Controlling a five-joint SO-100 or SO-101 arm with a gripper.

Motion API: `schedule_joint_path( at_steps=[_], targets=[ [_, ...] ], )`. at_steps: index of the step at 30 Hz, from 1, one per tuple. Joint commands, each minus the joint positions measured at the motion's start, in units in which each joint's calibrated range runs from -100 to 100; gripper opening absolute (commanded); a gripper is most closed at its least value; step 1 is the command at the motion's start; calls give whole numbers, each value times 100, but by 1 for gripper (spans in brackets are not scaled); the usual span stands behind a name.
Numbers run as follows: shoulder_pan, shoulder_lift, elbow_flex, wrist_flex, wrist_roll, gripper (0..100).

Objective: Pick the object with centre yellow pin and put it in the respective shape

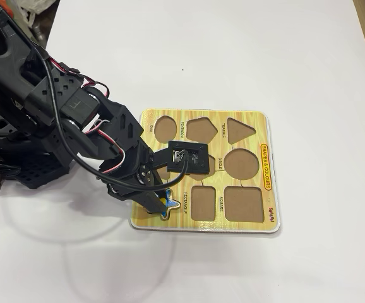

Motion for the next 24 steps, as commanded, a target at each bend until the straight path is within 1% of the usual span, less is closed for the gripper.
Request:
schedule_joint_path(
  at_steps=[1,5,10,17,20,24],
  targets=[
    [-298,20,18,8,-30,11],
    [-581,-14,27,34,-35,11],
    [-1294,-47,0,-36,-61,11],
    [-2222,-64,-45,-44,-1092,10],
    [-2271,-315,-72,-44,-1243,10],
    [-2232,-1185,27,16,-1254,10]
  ],
)
